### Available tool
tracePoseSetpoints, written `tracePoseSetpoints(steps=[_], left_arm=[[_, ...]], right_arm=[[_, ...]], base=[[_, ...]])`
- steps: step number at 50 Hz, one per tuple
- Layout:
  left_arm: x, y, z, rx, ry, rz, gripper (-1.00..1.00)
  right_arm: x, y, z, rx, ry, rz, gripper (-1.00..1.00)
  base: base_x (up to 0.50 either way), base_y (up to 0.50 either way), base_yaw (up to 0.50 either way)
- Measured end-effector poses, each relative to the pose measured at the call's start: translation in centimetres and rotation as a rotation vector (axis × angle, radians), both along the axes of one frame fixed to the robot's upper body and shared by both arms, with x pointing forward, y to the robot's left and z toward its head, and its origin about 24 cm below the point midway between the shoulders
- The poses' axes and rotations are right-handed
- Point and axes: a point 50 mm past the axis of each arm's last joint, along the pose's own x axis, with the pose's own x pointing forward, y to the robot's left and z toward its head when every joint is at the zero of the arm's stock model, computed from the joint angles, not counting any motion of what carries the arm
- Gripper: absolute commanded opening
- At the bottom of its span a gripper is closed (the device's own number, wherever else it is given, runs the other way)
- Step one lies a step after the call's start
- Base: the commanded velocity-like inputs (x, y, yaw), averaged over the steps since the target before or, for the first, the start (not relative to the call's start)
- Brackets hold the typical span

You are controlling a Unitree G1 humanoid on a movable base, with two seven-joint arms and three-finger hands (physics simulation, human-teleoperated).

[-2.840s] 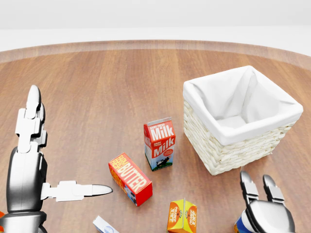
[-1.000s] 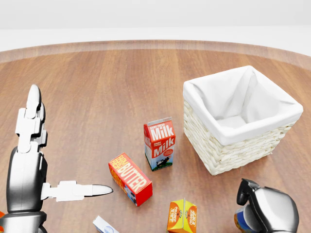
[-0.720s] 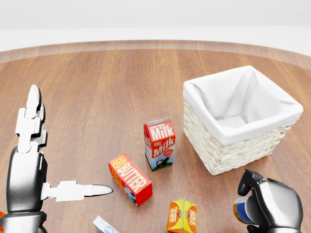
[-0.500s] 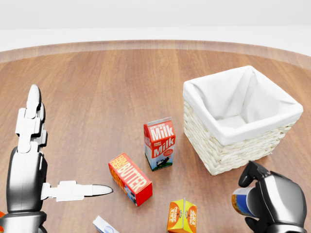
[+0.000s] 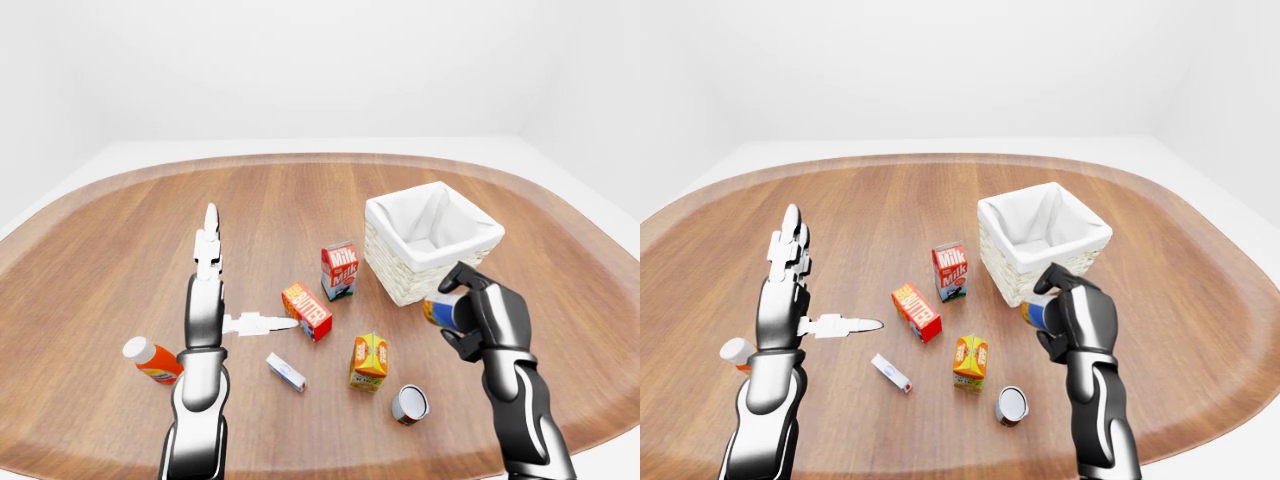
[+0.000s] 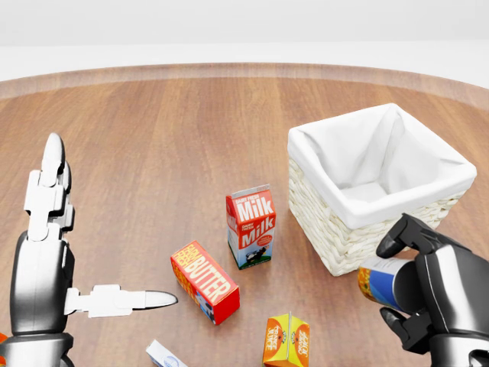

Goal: Pick up the alphabet soup and the tomato sauce, and put them in the basket.

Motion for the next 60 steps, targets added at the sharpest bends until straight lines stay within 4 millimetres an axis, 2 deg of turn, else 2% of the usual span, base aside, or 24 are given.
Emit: tracePoseSetpoints(steps=[15, 35, 50, 60], left_arm=[[0.0, 0.0, 0.0, 0.000, 0.000, 0.000, 1.00], [0.1, 0.0, -0.1, -0.002, 0.005, 0.003, 1.00], [0.1, 0.1, -0.3, -0.002, 0.013, 0.004, 1.00], [0.1, 0.1, -0.3, -0.002, 0.015, 0.004, 1.00]], right_arm=[[0.2, 1.0, 4.2, 0.017, -0.124, 0.078, -1.00], [1.2, 2.7, 8.4, -0.035, -0.258, 0.174, -1.00], [2.4, 3.8, 10.7, -0.074, -0.327, 0.235, -1.00], [3.9, 4.1, 11.4, -0.085, -0.346, 0.247, -1.00]], base=[[0.00, 0.00, 0.00], [0.00, 0.00, 0.00], [0.00, 0.00, 0.00], [0.00, 0.00, 0.00]])
